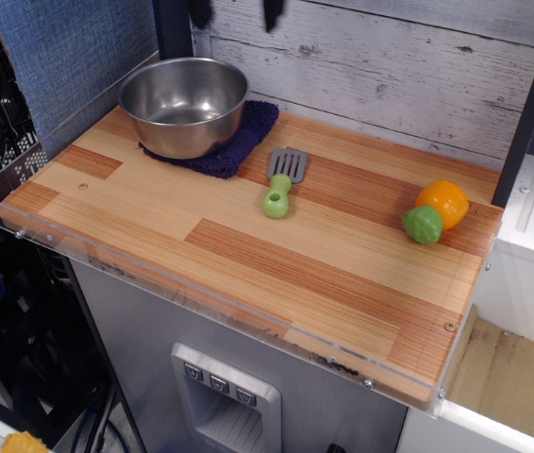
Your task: Move the carrot from left side to right side
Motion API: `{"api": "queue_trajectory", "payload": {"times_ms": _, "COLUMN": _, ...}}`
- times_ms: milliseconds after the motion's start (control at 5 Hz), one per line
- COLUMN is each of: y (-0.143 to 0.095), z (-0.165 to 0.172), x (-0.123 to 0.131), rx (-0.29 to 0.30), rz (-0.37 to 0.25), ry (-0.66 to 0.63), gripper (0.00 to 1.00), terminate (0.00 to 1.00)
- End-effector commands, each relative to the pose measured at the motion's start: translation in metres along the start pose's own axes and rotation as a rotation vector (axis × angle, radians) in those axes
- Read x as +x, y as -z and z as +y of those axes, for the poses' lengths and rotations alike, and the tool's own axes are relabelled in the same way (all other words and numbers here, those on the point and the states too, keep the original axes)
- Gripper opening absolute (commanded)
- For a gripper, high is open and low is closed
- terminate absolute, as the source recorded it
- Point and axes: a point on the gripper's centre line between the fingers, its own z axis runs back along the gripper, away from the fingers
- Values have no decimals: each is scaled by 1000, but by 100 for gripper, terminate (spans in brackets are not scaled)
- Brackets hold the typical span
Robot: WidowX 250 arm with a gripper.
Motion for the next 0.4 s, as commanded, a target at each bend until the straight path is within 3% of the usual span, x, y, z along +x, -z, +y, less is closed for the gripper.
{"api": "queue_trajectory", "payload": {"times_ms": 0, "y": -30, "z": 16, "x": 10, "rx": -31, "rz": 7, "ry": 103, "gripper": 100, "terminate": 0}}
{"api": "queue_trajectory", "payload": {"times_ms": 200, "y": -34, "z": 11, "x": 2, "rx": -28, "rz": -13, "ry": 150, "gripper": 100, "terminate": 100}}
